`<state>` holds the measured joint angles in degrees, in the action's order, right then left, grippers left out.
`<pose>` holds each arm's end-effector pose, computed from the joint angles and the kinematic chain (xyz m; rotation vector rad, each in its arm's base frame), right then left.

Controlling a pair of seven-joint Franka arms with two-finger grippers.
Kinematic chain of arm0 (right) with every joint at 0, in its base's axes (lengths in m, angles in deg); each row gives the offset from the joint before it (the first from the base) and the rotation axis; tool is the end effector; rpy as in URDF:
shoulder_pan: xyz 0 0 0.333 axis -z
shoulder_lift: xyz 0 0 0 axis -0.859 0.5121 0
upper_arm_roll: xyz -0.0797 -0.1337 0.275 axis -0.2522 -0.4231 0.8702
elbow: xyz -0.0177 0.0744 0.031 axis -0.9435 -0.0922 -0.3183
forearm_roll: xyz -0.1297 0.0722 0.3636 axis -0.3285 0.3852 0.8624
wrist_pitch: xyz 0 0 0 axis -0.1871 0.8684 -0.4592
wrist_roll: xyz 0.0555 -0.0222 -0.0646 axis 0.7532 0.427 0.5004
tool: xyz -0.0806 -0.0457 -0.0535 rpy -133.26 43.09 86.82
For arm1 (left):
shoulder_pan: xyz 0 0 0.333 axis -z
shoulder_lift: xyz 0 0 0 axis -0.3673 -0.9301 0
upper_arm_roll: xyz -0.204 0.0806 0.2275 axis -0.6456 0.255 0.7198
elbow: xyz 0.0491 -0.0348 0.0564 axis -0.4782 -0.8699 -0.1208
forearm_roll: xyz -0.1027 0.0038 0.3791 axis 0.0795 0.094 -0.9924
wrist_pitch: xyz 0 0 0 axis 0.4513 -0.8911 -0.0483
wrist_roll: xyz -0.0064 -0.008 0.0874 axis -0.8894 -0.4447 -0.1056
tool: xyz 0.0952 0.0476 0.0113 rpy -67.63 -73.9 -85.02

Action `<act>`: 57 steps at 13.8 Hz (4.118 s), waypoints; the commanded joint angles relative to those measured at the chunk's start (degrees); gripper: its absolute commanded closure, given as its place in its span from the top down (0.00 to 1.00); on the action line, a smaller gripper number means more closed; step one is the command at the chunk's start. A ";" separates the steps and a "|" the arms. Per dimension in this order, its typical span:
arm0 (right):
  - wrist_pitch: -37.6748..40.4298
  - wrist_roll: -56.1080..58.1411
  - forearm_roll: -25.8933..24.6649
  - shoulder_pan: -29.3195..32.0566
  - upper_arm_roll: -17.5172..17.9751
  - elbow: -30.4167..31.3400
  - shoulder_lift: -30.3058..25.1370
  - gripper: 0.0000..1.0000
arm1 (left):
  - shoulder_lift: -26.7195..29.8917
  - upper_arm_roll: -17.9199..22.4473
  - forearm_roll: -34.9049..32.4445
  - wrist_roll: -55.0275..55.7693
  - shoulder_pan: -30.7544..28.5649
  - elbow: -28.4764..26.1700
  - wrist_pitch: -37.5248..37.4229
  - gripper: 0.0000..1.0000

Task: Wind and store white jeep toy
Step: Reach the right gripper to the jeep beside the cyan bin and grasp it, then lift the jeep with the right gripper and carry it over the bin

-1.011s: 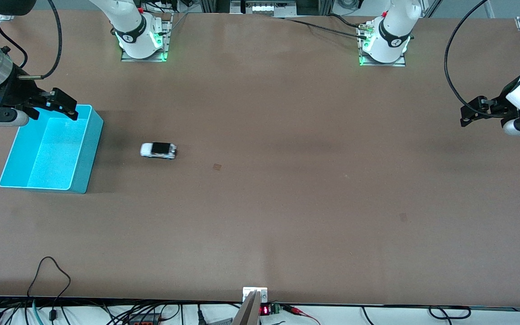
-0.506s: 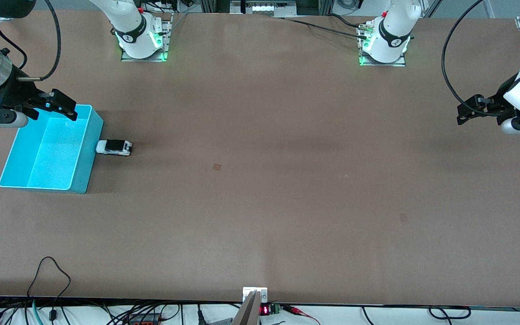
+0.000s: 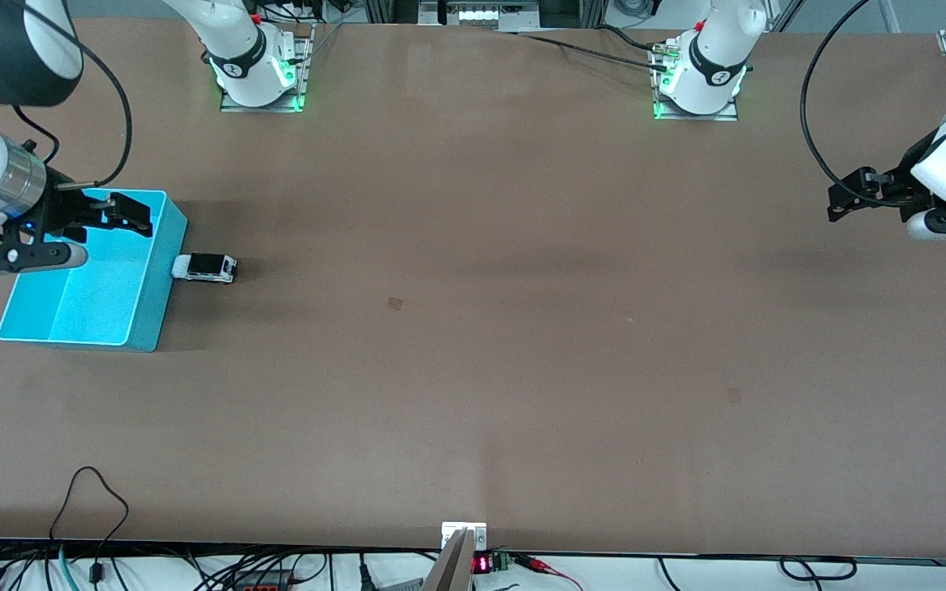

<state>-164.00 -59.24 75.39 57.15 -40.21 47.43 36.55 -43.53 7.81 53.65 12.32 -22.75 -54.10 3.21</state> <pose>0.5853 0.0203 0.5166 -3.1137 -0.3512 0.2188 0.5527 -0.0063 0.5815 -3.1061 0.0269 0.0815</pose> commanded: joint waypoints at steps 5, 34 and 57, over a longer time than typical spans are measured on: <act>-11.73 34.19 -0.40 3.28 0.58 14.83 -4.47 1.00 | 0.63 -0.25 0.62 0.90 0.15 1.47 -3.11 1.00; -72.33 72.89 -0.31 7.15 0.58 50.47 6.33 0.00 | 0.63 -0.60 0.18 0.99 0.41 1.47 -3.37 1.00; -41.57 35.13 4.44 11.00 -1.00 28.93 -0.61 0.00 | 0.63 -0.60 0.00 0.99 0.41 1.47 -3.90 1.00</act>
<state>-208.01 -17.89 79.71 66.06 -41.34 75.73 37.80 -43.48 7.23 53.64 12.87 -22.50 -53.23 0.44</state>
